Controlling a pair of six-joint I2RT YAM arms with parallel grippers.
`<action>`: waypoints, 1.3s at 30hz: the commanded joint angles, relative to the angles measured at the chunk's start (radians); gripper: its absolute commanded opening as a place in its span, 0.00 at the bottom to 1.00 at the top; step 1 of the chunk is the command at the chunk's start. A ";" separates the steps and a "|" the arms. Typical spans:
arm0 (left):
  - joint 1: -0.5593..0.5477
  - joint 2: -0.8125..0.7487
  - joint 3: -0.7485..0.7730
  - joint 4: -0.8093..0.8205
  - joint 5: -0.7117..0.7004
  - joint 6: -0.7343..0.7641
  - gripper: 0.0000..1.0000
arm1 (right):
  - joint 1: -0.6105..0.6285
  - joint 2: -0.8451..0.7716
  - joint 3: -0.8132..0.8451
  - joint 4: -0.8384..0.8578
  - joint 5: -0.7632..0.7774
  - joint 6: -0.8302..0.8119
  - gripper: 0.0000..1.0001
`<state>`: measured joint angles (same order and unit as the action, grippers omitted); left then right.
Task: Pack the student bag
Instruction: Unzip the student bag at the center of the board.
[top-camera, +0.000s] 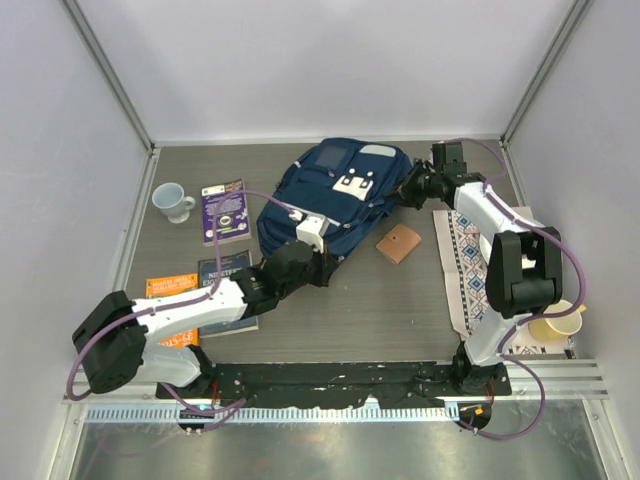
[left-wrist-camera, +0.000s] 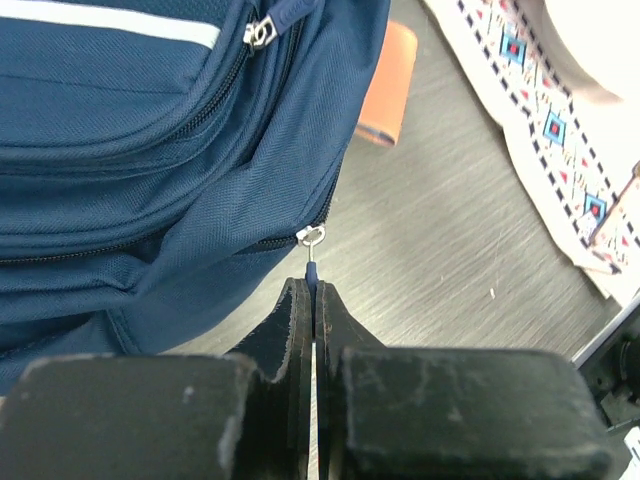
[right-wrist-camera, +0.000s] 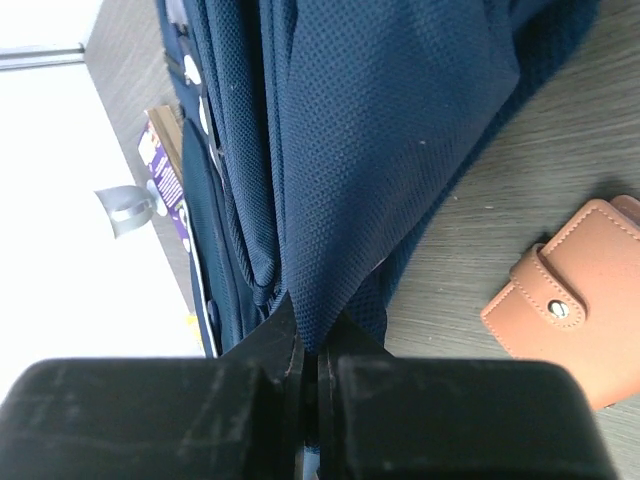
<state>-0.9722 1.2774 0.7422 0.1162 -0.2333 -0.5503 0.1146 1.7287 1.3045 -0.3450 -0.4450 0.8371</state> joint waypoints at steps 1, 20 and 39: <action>-0.026 0.052 0.014 -0.007 0.105 -0.042 0.00 | -0.043 -0.023 0.038 0.153 0.066 -0.010 0.02; -0.026 0.180 0.079 -0.018 0.012 -0.088 0.00 | -0.078 -0.293 -0.188 -0.012 0.066 -0.067 0.71; -0.026 0.197 0.086 -0.012 0.040 -0.099 0.00 | 0.220 -0.302 -0.517 0.271 0.086 0.218 0.65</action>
<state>-0.9909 1.4811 0.8005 0.0837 -0.2081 -0.6308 0.3256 1.4151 0.8135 -0.1764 -0.3859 1.0077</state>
